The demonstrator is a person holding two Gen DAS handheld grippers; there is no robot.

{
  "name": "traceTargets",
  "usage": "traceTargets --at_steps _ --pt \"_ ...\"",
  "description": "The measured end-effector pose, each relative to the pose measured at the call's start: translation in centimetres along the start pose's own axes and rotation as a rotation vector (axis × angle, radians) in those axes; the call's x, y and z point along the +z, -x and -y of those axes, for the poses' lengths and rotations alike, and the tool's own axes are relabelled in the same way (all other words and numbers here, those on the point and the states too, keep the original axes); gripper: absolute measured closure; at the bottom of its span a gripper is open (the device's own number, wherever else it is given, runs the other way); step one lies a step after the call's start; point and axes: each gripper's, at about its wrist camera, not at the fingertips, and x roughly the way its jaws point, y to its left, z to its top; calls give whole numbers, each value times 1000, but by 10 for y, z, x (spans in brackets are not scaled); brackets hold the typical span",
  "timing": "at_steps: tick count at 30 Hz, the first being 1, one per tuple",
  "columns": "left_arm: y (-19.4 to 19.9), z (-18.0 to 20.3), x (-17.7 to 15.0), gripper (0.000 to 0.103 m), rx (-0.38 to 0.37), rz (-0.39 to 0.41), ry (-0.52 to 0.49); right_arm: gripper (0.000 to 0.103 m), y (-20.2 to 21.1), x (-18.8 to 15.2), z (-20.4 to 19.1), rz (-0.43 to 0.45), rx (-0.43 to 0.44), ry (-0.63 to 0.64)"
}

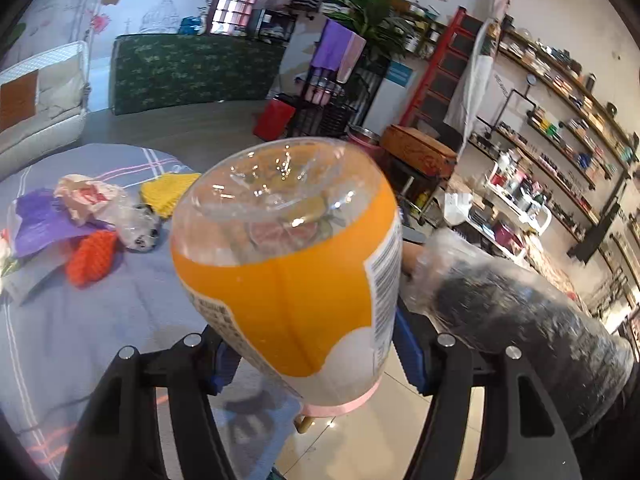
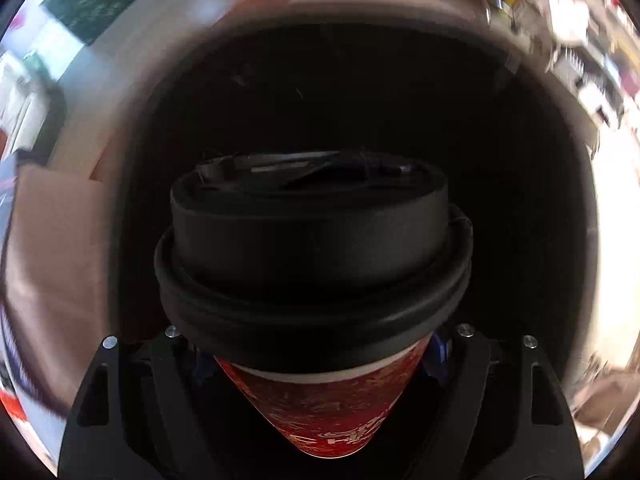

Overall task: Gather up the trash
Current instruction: 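Carry the red cup over the brown bin and release it with the right tool, then lower the bottle into the brown bin and open the left tool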

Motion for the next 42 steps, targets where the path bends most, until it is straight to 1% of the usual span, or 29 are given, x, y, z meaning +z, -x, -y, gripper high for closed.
traceTargets --at_steps 3,6,12,15,16,17,19,23,24,25,26,29,30,32,33,35,36,39,42 --pt "-11 7 -3 39 -7 -23 -26 24 -28 7 4 -66 -21 4" --pt "-22 8 -4 39 -18 -49 -31 24 -41 11 -1 -88 -35 28" --pt "-33 14 -6 39 -14 -62 -36 25 -62 22 2 -121 -53 22" --pt "-37 15 -6 39 -12 -71 -33 24 -71 25 3 -153 -35 2" --pt "-36 13 -6 39 -14 -74 -31 21 -73 28 0 -160 -43 7" --pt "-38 15 -6 39 -13 -75 -32 18 -74 35 7 -161 -52 11" --pt "-39 18 -5 39 -9 -77 -38 11 -75 33 8 -149 -43 16" --pt "-45 18 -5 39 -12 -95 -38 10 -67 31 8 -120 -47 47" --pt "-47 20 -5 39 -12 -100 -42 10 -62 24 3 -99 -70 70" --pt "-49 20 -5 39 -11 -103 -47 10 -54 18 -1 -76 -71 87" --pt "-52 21 -3 39 -10 -106 -53 10 -44 8 -1 -52 -61 95" --pt "-65 24 2 39 -9 -119 -72 10 -4 -8 3 68 -13 140" --pt "-73 27 6 39 -8 -126 -85 10 14 -14 12 141 7 154" --pt "-91 32 15 39 -24 -145 -102 10 44 -29 20 247 17 170" --pt "-100 35 19 39 -29 -150 -115 10 62 -41 27 323 22 172" --pt "-123 45 28 39 -41 -166 -153 8 88 -57 46 424 23 162" --pt "-138 51 33 39 -46 -182 -171 8 105 -72 58 489 13 156" --pt "-174 63 42 39 -35 -231 -191 6 128 -111 79 665 -56 158" --pt "-208 75 47 39 -43 -270 -212 5 138 -137 100 787 -147 158"
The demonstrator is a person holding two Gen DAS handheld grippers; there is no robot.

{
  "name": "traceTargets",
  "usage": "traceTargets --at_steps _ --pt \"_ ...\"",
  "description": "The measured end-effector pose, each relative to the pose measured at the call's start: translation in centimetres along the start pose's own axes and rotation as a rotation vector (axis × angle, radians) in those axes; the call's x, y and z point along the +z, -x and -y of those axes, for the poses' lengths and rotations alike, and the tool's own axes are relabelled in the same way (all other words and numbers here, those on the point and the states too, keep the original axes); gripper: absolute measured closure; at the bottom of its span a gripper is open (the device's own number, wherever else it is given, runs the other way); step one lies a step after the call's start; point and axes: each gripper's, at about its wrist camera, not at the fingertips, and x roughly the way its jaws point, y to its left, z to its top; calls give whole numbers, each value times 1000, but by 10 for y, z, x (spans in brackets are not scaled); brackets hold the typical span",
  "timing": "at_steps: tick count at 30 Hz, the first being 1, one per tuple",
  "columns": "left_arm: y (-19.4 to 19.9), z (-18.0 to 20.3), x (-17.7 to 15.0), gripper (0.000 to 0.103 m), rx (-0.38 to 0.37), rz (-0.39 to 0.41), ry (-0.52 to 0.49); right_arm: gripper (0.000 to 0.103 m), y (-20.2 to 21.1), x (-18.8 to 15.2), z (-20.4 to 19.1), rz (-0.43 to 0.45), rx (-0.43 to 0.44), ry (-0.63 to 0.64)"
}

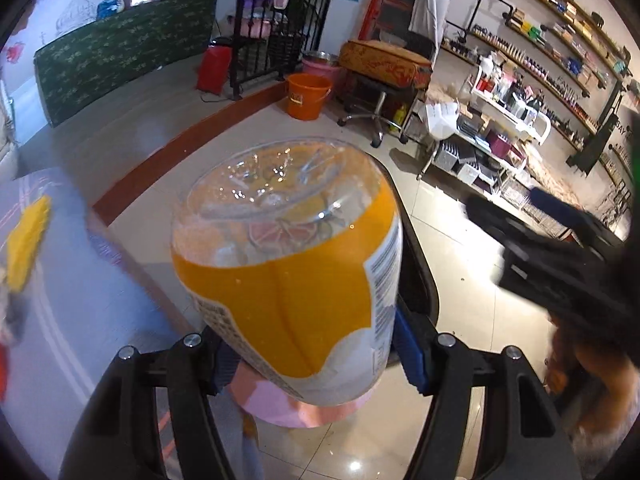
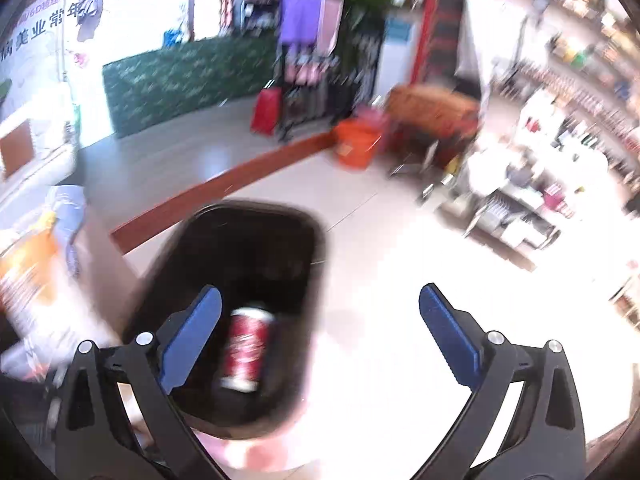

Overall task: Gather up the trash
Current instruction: 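Lower the bottle into the brown bin and open the left tool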

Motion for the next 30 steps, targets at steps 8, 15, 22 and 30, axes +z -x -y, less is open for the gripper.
traceTargets --at_steps 8,15,22,30 --pt "-71 7 27 39 36 -118 -26 5 13 -41 38 71 -71 -83" --pt "-111 4 18 33 20 -287 -1 5 46 -53 43 49 -45 -108" --pt "-118 -10 15 17 -9 -357 56 5 57 -61 45 30 -27 -140" --pt "-68 -13 8 14 -53 -270 22 5 66 -61 46 22 -31 -150"
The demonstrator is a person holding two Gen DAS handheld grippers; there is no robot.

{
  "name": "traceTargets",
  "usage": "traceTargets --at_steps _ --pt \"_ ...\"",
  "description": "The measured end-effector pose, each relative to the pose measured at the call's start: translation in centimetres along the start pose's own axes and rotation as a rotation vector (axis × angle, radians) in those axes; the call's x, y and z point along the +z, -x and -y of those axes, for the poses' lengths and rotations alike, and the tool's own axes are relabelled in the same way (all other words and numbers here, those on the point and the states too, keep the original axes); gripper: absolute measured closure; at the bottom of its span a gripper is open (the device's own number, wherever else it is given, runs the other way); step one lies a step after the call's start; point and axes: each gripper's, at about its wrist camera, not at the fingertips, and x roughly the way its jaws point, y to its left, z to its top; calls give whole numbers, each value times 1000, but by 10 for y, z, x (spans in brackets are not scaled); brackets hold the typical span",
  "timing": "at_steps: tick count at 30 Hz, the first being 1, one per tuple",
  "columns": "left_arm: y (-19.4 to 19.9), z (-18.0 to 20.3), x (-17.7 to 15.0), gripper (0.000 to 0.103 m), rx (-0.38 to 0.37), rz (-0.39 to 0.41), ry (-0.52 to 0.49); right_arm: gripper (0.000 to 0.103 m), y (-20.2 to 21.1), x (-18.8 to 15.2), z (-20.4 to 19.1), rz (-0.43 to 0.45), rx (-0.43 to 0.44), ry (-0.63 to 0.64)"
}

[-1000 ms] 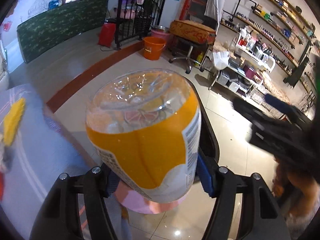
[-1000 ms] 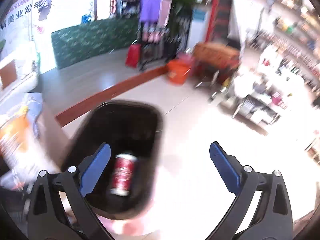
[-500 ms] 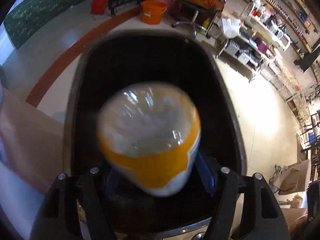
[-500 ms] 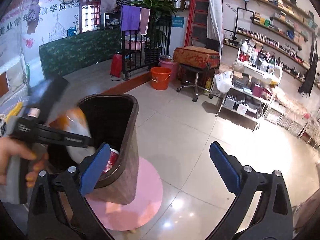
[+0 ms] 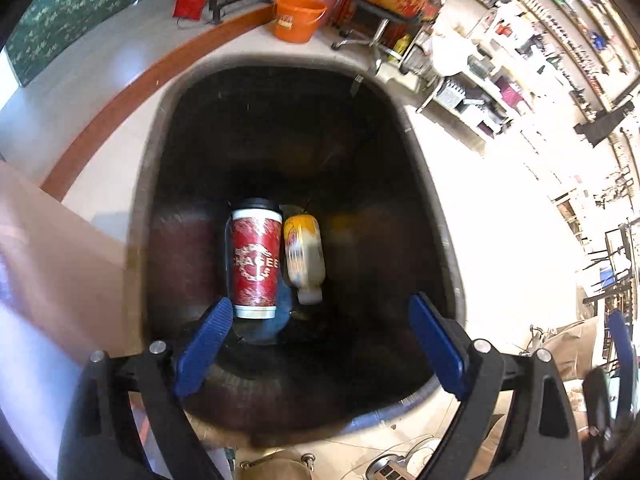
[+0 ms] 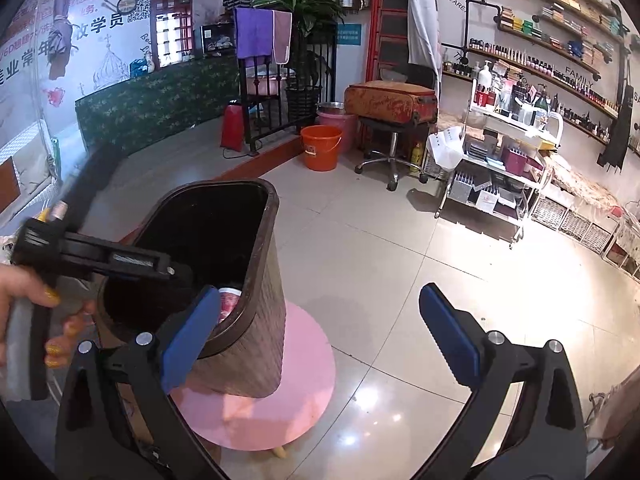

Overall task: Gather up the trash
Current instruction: 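Lower the bottle into the brown bin and open the left tool, then grasp the white tissue with the left tool while the right tool grasps the clear plastic bag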

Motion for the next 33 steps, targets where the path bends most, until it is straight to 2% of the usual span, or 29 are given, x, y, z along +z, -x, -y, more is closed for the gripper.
traceTargets --at_steps 7,10,14,15,22,28,33 --pt "76 -12 -39 11 33 156 -20 5 8 -1 -11 12 37 3" --pt "107 -14 -64 7 72 230 -27 5 10 -3 -25 2 93 13" --pt "144 -28 -110 7 148 310 -29 5 16 -8 -56 -4 169 69" --pt "148 -27 -112 7 165 326 -19 5 18 -12 -70 -10 200 89" --pt "200 -91 -196 7 291 417 192 5 34 -27 -153 -51 421 201" --pt "235 -152 -269 7 405 435 356 5 56 -40 -232 -84 585 336" --pt "259 -206 -311 8 481 426 464 5 68 -45 -271 -103 643 391"
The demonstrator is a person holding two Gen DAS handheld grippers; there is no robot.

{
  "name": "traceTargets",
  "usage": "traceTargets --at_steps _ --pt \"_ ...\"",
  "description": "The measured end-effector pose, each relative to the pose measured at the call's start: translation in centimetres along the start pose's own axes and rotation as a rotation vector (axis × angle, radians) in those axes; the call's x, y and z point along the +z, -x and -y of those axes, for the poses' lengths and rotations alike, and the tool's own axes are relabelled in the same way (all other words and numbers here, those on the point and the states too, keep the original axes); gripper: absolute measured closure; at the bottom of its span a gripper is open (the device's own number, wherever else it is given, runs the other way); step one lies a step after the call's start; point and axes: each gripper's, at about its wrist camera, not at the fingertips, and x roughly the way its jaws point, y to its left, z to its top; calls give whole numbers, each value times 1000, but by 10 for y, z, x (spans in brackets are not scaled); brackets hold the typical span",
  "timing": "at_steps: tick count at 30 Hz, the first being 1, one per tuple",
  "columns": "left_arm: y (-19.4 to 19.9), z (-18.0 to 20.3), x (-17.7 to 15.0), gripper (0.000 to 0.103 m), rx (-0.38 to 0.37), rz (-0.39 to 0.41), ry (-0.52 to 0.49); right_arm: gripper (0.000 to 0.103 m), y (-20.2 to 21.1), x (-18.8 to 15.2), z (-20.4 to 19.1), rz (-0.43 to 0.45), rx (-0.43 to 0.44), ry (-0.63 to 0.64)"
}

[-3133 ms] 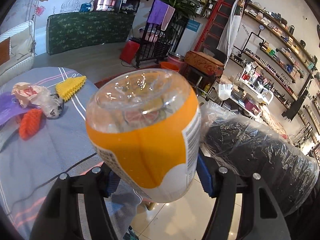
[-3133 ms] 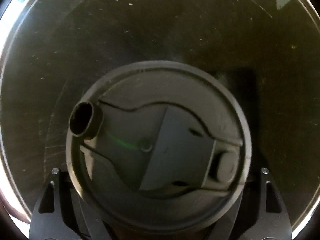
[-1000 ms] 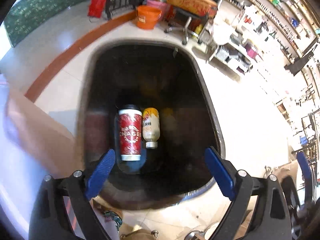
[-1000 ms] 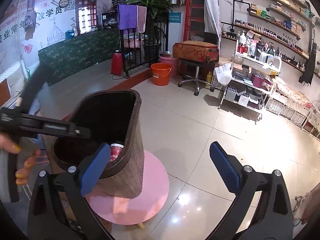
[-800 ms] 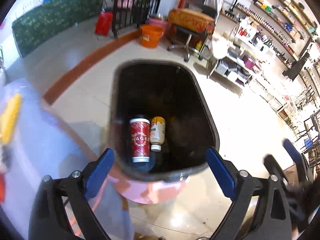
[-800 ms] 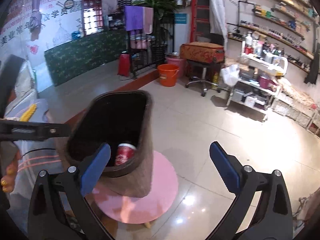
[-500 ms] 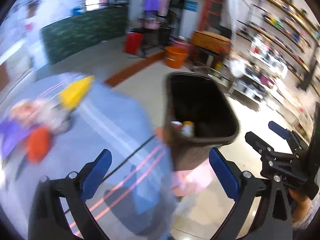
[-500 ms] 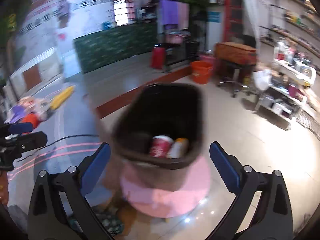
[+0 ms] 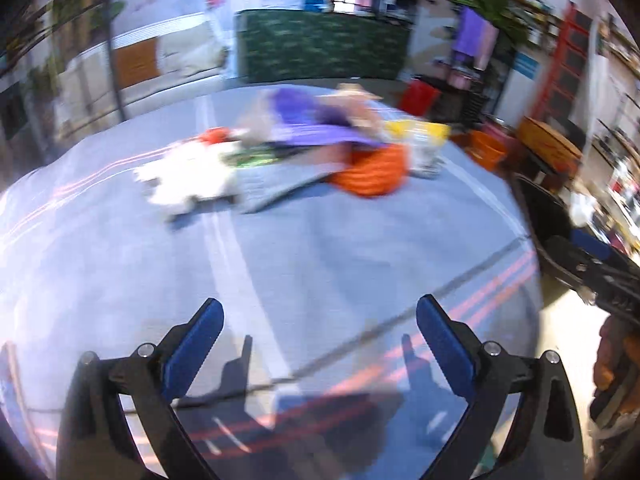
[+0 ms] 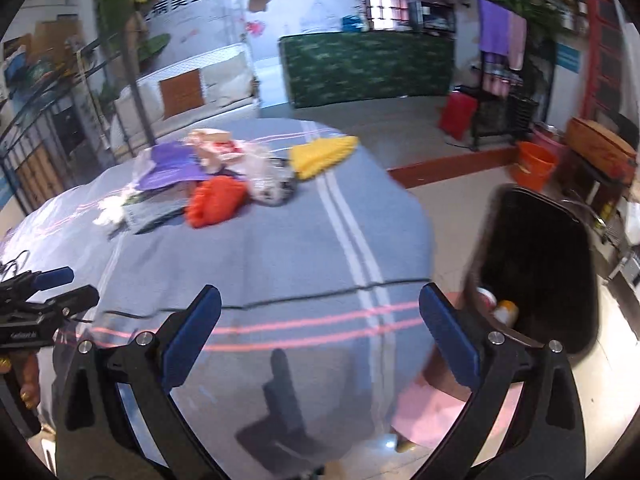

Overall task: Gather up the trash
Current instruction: 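Grasp the white tissue with the left tool while the right tool grasps the clear plastic bag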

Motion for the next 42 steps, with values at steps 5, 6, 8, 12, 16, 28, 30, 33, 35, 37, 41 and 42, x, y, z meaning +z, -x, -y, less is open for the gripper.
traceTargets --at_steps 5,6,8,12,16,28,30,33,35,37,41,42 --pt "-11 -56 15 21 79 -24 72 5 -5 10 -17 -14 18 12" --pt "-13 -71 17 25 56 -28 117 5 -5 11 -19 -15 18 14" --pt "-17 -93 24 26 0 -22 198 5 -5 11 -23 -20 13 22" --pt "-32 -126 43 28 -42 -16 301 5 -8 13 -30 -33 -12 40" --pt "-55 -134 57 32 -39 -26 302 5 -8 16 -32 -37 -23 46" --pt "-71 -132 76 77 -88 -13 301 5 -25 23 -36 -61 -40 54" --pt "-66 -128 75 81 -78 14 277 5 -29 24 -37 -64 -39 57" --pt "-54 -124 73 82 -68 51 250 5 -34 29 -38 -65 -37 61" --pt "-43 -122 70 82 -55 78 246 5 -39 35 -37 -64 -28 61" --pt "-29 -123 65 82 -55 106 261 5 -45 45 -36 -56 -23 60" --pt "-5 -123 51 82 -19 145 261 5 -63 65 -35 -62 2 38" --pt "0 -122 47 82 -12 149 255 5 -72 72 -35 -70 16 28"
